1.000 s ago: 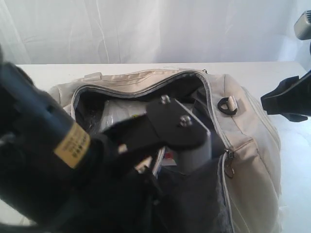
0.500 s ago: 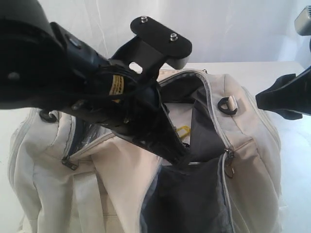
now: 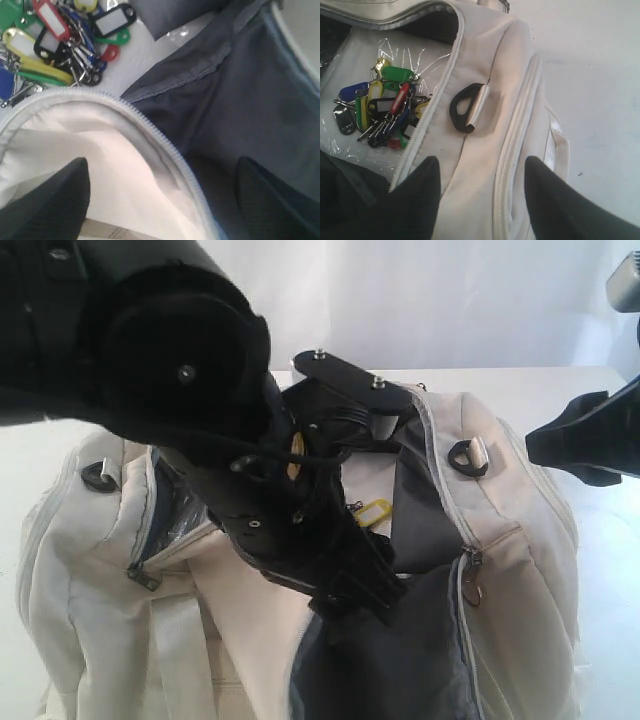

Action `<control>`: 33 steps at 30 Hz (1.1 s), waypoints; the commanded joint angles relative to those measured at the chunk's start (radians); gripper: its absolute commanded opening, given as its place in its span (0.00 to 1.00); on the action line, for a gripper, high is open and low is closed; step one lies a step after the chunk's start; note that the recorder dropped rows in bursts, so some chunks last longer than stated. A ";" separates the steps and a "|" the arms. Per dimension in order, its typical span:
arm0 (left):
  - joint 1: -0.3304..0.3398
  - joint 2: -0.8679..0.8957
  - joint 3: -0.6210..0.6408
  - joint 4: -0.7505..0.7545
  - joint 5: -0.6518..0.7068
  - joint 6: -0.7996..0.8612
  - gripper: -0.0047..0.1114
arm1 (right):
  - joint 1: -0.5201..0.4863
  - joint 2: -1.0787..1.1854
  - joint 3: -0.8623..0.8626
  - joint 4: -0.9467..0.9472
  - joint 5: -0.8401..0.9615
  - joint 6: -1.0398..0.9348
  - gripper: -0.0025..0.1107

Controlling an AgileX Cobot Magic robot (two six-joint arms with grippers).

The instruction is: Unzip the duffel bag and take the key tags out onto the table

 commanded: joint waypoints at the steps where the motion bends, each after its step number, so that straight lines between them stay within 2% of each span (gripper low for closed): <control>1: 0.002 0.017 -0.003 0.076 0.053 -0.091 0.52 | -0.001 -0.008 0.000 0.005 -0.003 0.003 0.45; 6: 0.002 -0.014 -0.003 0.121 0.163 -0.102 0.12 | -0.001 -0.008 0.000 0.005 -0.003 0.003 0.45; 8: -0.017 -0.063 0.002 0.126 0.214 -0.098 0.04 | -0.001 -0.008 0.000 0.003 -0.001 0.003 0.45; 13: -0.096 -0.165 0.074 0.127 0.207 -0.164 0.04 | -0.001 -0.008 0.000 0.003 -0.001 0.003 0.45; 23: -0.232 -0.294 0.298 0.185 0.238 -0.392 0.04 | -0.001 -0.008 0.000 0.003 0.008 0.003 0.45; 27: -0.259 -0.341 0.349 0.206 0.262 -0.467 0.04 | -0.001 -0.008 0.000 0.003 0.008 0.003 0.45; 33: -0.259 -0.403 0.450 0.206 0.256 -0.562 0.04 | -0.001 -0.008 0.000 0.003 0.010 0.003 0.45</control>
